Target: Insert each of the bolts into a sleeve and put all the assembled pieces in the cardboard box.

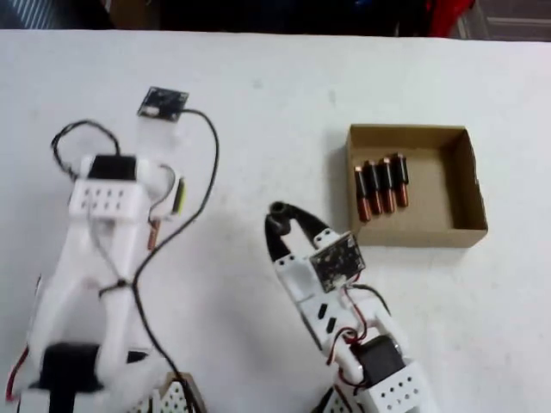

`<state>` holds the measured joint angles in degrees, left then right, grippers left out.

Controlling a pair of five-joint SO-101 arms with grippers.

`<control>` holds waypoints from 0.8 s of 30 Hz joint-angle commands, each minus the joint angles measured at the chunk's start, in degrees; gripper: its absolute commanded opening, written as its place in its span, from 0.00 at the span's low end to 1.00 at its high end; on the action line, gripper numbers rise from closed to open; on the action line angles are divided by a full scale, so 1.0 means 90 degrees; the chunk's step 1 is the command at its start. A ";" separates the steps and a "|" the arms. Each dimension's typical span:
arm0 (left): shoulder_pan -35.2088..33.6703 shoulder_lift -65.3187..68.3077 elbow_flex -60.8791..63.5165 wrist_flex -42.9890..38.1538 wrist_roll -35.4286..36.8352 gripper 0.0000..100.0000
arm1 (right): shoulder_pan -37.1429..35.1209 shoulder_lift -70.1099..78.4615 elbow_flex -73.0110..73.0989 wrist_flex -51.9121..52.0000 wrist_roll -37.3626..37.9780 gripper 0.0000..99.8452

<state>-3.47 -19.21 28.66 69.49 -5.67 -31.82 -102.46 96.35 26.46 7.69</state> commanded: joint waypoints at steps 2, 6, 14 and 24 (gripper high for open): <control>0.0103 -0.1275 0.0440 -0.0645 0.0068 0.02 | -0.0552 -0.0073 0.0059 -0.0200 -0.0049 0.02; 0.0103 -0.1968 0.0713 -0.0869 0.0078 0.02 | -0.0913 -0.0073 0.0059 -0.0474 -0.0049 0.02; 0.0630 -0.3209 0.0801 -0.0830 0.1309 0.02 | -0.1050 -0.0063 0.0059 -0.0806 -0.0059 0.02; 0.1656 -0.4205 0.0801 -0.1407 0.2071 0.02 | -0.1050 -0.0054 0.0059 -0.1236 -0.0518 0.02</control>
<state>10.24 -53.32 36.40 61.58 12.26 -40.79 -102.46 96.35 17.85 7.43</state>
